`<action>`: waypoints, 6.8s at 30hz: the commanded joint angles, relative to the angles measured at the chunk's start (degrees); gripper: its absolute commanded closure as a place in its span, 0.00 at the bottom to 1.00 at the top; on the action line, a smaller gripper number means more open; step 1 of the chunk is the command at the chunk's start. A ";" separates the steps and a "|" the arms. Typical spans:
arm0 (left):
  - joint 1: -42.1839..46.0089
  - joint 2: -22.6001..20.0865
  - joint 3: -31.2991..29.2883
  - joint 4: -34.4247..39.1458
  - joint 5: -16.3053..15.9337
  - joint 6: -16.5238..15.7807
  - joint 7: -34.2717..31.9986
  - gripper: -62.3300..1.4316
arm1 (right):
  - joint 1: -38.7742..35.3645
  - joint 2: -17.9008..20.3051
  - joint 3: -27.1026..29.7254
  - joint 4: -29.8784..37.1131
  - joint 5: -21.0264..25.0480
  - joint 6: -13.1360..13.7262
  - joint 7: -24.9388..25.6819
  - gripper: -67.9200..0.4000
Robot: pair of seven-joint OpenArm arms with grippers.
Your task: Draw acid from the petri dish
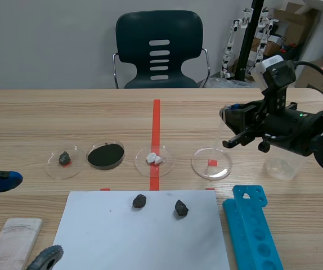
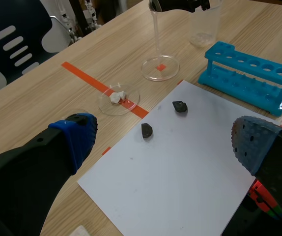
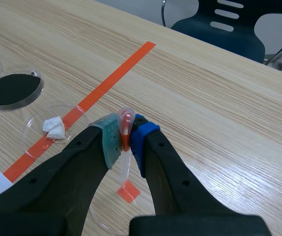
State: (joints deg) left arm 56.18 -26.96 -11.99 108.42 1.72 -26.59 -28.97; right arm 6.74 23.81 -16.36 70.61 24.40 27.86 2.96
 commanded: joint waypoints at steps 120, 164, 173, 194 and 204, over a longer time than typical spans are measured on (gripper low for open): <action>-0.17 0.42 0.39 0.61 -0.59 0.26 -1.03 0.08 | -5.44 16.39 1.33 27.39 18.97 3.02 -9.14 0.87; -0.17 0.42 0.39 0.61 -0.59 0.26 -1.03 0.08 | -32.81 16.81 21.55 52.09 25.35 2.99 -14.64 0.87; -0.17 0.42 0.39 0.61 -0.59 0.26 -1.03 0.08 | -32.81 16.81 21.55 52.09 25.35 2.99 -14.67 0.87; -0.17 0.42 0.39 0.61 -0.59 0.26 -1.03 0.08 | -32.81 16.81 21.55 52.09 25.35 2.99 -14.67 0.87; -0.17 0.42 0.39 0.61 -0.59 0.26 -1.03 0.08 | -32.81 16.81 21.55 52.09 25.35 2.99 -14.67 0.87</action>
State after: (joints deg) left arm 56.18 -26.96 -11.97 108.42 1.72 -26.59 -28.97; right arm -27.00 40.47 4.93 122.06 49.12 30.89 -12.53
